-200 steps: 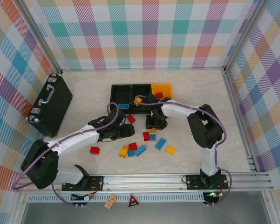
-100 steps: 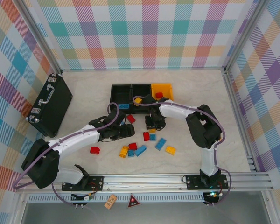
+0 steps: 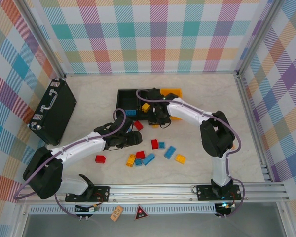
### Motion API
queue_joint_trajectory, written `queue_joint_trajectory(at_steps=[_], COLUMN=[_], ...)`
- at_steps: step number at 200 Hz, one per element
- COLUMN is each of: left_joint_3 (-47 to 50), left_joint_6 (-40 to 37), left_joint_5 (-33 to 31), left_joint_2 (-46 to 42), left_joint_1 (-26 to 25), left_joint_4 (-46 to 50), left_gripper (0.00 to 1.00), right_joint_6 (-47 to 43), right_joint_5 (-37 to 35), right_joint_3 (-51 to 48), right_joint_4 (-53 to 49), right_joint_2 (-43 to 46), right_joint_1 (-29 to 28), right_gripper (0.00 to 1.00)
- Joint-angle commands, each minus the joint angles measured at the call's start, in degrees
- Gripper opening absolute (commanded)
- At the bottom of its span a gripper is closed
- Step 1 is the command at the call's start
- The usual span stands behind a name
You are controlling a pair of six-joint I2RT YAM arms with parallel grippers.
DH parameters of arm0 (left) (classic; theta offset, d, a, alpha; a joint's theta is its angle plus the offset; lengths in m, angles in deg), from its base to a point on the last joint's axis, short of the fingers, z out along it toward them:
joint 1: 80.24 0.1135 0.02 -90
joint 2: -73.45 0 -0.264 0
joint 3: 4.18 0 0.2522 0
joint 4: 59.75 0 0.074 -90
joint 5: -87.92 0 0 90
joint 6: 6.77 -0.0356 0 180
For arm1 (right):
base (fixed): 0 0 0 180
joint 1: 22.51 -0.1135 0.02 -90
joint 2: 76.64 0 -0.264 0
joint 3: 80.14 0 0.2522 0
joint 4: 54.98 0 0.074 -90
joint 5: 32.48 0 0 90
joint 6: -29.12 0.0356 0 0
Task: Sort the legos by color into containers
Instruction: Pick up the lego from the center of the table, then place the lego in the container.
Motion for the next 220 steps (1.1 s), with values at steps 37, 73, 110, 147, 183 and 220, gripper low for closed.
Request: queue_joint_trajectory(at_steps=[37,73,110,147,183,220], left_joint_3=[-0.94,-0.77,-0.39,-0.32,-0.51,-0.9], left_joint_6=[0.95,0.99,1.26,1.47,1.44,1.79], left_joint_5=[-1.36,-1.65,-2.12,-2.59,-2.95,-3.38], left_joint_2=[-1.86,-2.48,-3.25,-3.54,-3.15,-2.58], left_joint_1=[-0.89,-0.94,-0.93,-0.91,-0.87,-0.86], left_joint_4=[0.45,1.08,1.54,1.88,1.59,1.41], left_gripper=[0.71,0.71,0.71,0.71,0.71,0.71], right_joint_6=[-4.7,-5.19,-5.59,-4.92,-5.23,-5.54], right_joint_5=[-2.27,-3.25,-3.94,-3.26,-3.16,-3.11], right_joint_3=[18.59,29.83,37.73,40.08,40.08,38.3], right_joint_4=[-7.19,-11.05,-13.65,-14.07,-13.77,-13.21], right_joint_2=[-10.29,-17.82,-23.49,-25.19,-23.74,-20.32], right_joint_1=[2.04,3.54,4.17,4.24,4.17,4.18], right_gripper=[0.23,0.24,0.27,0.38,0.43,0.45])
